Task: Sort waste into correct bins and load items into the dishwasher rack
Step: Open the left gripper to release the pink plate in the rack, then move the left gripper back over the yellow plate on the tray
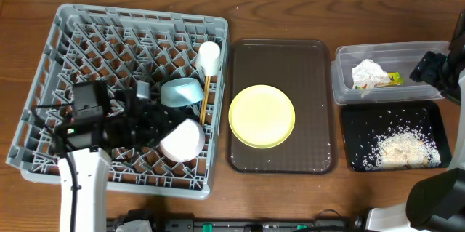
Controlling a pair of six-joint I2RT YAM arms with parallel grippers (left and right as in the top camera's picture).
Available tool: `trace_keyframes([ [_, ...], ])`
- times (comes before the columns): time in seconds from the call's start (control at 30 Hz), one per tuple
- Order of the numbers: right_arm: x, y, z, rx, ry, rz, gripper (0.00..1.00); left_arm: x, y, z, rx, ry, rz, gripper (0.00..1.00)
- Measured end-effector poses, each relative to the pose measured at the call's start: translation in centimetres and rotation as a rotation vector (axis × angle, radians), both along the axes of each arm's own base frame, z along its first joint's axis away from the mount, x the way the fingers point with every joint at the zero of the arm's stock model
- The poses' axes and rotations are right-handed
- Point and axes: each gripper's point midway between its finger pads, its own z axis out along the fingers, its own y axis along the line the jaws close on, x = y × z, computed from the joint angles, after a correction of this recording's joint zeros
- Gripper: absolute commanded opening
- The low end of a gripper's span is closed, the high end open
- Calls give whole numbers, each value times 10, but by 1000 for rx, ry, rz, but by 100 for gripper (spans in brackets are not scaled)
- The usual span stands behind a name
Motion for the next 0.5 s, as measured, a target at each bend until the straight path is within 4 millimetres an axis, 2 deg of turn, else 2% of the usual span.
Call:
trace_keyframes([
  [0.17, 0, 0, 0, 0, 0, 0, 99, 5, -30, -5, 98, -52, -100, 48],
  [0.4, 0, 0, 0, 0, 0, 0, 99, 12, -108, 7, 221, -261, -244, 48],
  [0.5, 0, 0, 0, 0, 0, 0, 99, 10, -139, 9, 288, -346, -279, 42],
])
